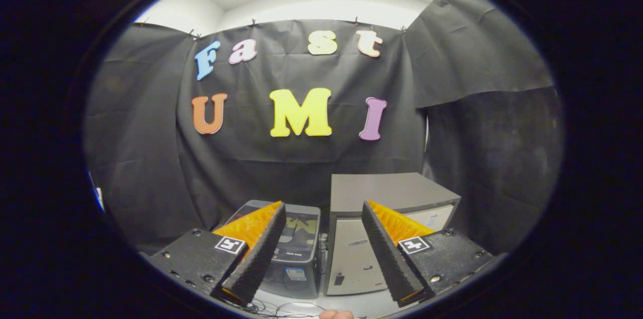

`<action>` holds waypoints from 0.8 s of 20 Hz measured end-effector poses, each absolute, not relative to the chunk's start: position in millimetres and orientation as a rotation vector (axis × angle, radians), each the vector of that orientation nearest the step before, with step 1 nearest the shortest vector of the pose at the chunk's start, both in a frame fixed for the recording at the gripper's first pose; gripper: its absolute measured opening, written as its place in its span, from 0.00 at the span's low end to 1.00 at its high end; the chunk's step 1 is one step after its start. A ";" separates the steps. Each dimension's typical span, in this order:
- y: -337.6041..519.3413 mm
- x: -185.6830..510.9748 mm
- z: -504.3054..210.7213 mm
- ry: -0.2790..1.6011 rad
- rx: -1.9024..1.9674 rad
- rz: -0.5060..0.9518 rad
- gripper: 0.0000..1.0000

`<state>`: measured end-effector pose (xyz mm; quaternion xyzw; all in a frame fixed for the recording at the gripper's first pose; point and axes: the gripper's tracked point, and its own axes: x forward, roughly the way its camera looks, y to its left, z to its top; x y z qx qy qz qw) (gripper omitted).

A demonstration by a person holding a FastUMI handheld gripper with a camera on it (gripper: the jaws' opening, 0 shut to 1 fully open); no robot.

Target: Put the clothes into the washing machine and then close the washing machine lid.

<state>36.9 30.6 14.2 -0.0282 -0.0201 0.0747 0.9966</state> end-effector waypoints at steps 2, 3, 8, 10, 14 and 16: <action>24.8 30.9 9.8 -0.024 -0.040 0.174 0.96; 21.7 28.4 9.4 -0.023 -0.039 0.180 0.96; 16.6 22.6 9.3 -0.029 -0.059 0.213 0.96; 17.2 24.7 13.2 -0.036 -0.066 0.222 0.96; 16.5 27.9 17.7 -0.049 -0.059 0.234 0.96; 16.7 30.3 18.7 -0.054 -0.069 0.237 0.96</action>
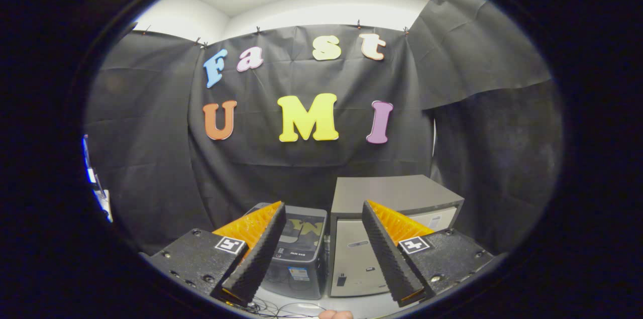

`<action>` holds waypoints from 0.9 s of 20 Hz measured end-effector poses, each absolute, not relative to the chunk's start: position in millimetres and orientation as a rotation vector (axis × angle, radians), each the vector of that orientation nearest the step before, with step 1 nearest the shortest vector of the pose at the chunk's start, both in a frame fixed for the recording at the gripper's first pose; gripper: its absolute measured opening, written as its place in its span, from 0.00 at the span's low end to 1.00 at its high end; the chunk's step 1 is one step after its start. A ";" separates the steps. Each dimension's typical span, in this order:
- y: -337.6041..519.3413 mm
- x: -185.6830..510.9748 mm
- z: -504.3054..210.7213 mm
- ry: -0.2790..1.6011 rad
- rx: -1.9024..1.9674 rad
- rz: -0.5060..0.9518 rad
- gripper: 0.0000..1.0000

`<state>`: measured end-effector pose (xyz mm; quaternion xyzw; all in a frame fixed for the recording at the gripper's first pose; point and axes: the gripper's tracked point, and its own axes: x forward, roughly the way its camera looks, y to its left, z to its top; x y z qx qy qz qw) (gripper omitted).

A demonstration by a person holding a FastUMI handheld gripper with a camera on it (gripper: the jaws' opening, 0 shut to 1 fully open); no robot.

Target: Put the clothes into the washing machine and then close the washing machine lid.

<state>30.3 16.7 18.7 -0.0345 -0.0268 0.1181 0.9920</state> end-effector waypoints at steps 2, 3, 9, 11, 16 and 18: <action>15.8 32.7 19.8 -0.058 -0.079 0.237 0.96; 15.4 33.5 19.4 -0.055 -0.080 0.239 0.96; 14.9 37.6 21.7 -0.044 -0.068 0.245 0.96; 14.2 38.3 21.5 -0.050 -0.077 0.244 0.97; 8.6 39.1 17.8 -0.038 -0.066 0.224 0.96; 7.1 39.7 17.9 -0.036 -0.069 0.217 0.96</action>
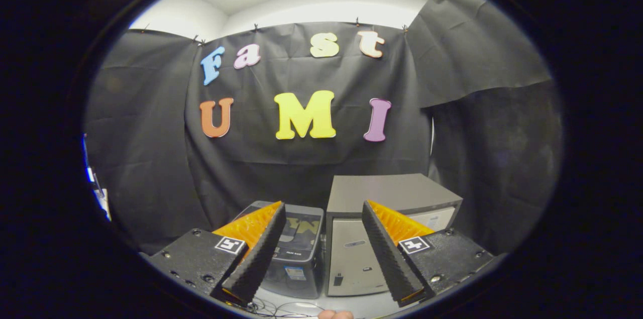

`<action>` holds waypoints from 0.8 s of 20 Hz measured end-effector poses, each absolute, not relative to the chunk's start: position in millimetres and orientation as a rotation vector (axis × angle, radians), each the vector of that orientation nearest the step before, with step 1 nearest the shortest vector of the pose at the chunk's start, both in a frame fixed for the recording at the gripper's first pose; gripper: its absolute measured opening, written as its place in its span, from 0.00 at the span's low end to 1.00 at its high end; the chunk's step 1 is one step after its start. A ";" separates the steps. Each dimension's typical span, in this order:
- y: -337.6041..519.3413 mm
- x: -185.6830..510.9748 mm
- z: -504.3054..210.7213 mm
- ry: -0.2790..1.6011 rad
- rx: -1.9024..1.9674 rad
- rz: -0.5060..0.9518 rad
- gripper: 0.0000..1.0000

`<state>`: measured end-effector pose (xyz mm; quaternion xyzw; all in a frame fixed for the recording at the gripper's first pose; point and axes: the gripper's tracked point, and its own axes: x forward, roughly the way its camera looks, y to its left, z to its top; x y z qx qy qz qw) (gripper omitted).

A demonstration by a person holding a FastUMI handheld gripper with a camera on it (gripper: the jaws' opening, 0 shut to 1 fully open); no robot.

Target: Put the clothes into the washing machine and then close the washing machine lid.

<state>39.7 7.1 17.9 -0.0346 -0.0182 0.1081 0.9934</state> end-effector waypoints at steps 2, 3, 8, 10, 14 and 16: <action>7.1 37.8 17.9 -0.037 -0.073 0.213 0.96; 7.2 37.5 17.8 -0.038 -0.075 0.213 0.97; 8.3 37.1 15.6 -0.029 -0.081 0.208 0.96; 9.2 37.1 16.1 -0.026 -0.077 0.208 0.96; 13.0 37.6 14.3 -0.023 -0.085 0.215 0.96; 14.3 37.0 14.1 -0.022 -0.087 0.217 0.96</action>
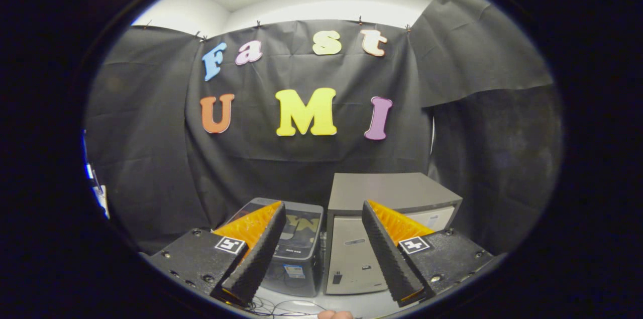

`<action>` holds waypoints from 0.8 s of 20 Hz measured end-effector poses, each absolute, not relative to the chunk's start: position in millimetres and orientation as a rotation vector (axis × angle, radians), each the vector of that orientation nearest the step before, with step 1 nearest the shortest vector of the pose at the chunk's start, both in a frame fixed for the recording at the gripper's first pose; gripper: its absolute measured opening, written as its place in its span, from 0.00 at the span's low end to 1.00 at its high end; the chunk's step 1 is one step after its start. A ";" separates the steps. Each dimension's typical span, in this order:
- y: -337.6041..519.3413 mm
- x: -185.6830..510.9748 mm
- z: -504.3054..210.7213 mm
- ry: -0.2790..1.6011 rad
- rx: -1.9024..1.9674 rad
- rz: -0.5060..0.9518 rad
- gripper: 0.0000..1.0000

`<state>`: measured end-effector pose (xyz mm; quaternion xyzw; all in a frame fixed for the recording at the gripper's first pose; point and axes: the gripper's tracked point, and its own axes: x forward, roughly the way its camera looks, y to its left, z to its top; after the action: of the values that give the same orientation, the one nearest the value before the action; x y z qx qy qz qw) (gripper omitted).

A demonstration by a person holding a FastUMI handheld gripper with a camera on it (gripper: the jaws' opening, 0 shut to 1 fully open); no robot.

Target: Put the clothes into the washing machine and then close the washing machine lid.

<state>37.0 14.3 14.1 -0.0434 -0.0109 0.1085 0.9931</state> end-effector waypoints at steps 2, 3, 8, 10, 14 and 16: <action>14.5 37.7 14.1 -0.018 -0.085 0.218 0.96; 14.5 38.1 13.8 -0.016 -0.085 0.218 0.96; 15.0 41.5 13.9 -0.009 -0.089 0.220 0.96; 16.4 41.9 14.9 -0.014 -0.087 0.228 0.96; 18.5 43.1 14.1 -0.012 -0.089 0.240 0.96; 18.5 42.7 14.7 -0.012 -0.086 0.245 0.96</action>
<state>42.7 18.5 14.7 -0.0430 -0.0059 0.1220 0.9916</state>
